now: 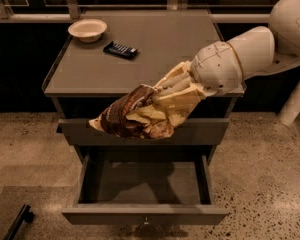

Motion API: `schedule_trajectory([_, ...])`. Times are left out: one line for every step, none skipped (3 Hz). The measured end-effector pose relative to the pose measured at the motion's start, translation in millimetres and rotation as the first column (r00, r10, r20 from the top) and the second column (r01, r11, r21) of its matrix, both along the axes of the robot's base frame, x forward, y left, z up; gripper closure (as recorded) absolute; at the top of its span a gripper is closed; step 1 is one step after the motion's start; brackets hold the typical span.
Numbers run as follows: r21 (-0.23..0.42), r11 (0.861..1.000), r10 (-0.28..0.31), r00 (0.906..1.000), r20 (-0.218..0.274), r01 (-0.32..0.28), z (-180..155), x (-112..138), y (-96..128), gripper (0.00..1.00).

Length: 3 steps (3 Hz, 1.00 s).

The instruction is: Pick brown chip bag from middle drawer and place on counter

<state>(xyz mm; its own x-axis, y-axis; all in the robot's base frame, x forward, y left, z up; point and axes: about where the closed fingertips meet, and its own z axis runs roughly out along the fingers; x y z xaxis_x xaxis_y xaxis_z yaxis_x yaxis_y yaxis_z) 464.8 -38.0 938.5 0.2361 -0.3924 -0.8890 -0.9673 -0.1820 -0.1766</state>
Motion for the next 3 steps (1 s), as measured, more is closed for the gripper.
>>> schedule_trajectory([-0.018, 1.000, -0.020, 0.9989, 0.043, 0.021, 24, 8, -7, 1.00])
schedule_trajectory([-0.045, 0.999, -0.022, 0.9978, 0.062, 0.025, 49, 31, -22, 1.00])
schedule_trajectory([-0.024, 0.998, -0.052, 0.9972, 0.054, 0.054, 62, 70, -46, 1.00])
